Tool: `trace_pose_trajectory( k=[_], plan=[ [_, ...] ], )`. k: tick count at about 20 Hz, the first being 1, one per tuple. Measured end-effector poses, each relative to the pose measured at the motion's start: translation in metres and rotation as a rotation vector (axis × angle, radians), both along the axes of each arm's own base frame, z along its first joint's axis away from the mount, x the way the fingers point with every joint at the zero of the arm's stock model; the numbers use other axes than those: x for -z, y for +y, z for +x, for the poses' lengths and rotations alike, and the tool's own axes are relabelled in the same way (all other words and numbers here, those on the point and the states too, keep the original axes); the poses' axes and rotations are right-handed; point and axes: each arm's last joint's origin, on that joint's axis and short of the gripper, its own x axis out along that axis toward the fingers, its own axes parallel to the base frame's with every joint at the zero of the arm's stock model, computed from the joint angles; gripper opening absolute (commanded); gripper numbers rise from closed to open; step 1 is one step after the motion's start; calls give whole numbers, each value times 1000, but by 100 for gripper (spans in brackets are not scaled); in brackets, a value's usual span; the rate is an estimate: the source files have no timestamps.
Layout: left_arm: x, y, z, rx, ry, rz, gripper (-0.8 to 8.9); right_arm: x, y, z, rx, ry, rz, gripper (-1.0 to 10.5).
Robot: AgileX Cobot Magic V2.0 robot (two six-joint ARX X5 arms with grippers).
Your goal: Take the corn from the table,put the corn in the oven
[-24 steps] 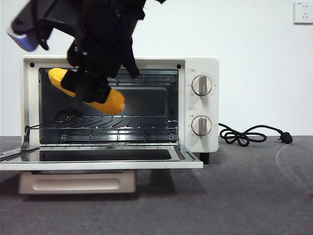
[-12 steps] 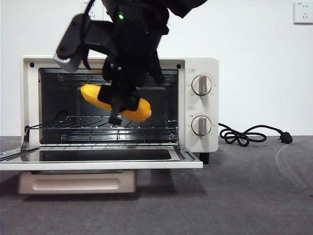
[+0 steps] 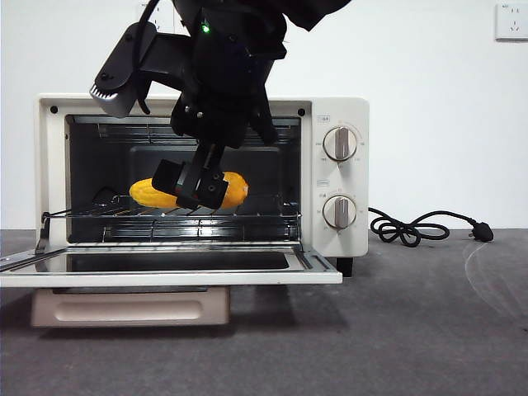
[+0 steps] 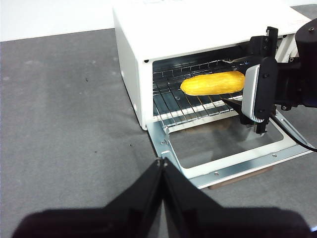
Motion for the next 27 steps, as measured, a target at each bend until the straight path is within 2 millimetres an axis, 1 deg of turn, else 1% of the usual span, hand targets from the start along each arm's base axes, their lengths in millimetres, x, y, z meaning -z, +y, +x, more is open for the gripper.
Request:
trace_pose_trajectory(
  k=[3, 6, 11, 13, 15, 17, 18, 19, 22, 23, 25, 27],
  plan=[
    [0, 0, 0, 0, 0, 0, -6, 0, 1, -2, 23, -6, 8, 409],
    [0, 0, 0, -2, -2, 0, -6, -1, 8, -11, 34, -6, 34, 409],
    [-8, -2, 3, 4, -84, -26, -6, 3, 21, -39, 36, 19, 20, 405],
    [-12, -3, 5, 1, -128, -21, -6, -1, 25, -55, 29, 34, 26, 405],
    [-15, -5, 7, 21, -155, -10, -7, -14, 25, -74, 28, 46, 48, 382],
    [-19, -10, 13, 51, -171, 8, -7, -33, 20, -96, 14, 72, 89, 229],
    [-20, -13, 16, 69, -172, 23, -7, -43, 16, -107, 7, 90, 107, 181],
    [-21, -16, 19, 86, -167, 40, -7, -52, 12, -119, 0, 111, 124, 160],
    [-21, -30, 33, 127, -132, 94, -7, -76, -7, -152, -28, 214, 186, 148],
    [-21, -36, 39, 139, -117, 115, -8, -85, -15, -164, -38, 262, 218, 118],
    [-21, -47, 49, 185, -92, 137, -8, -100, -32, -183, -56, 349, 272, -12],
    [-21, -56, 55, 250, -74, 144, -8, -108, -43, -193, -79, 410, 291, -15]
  ],
)
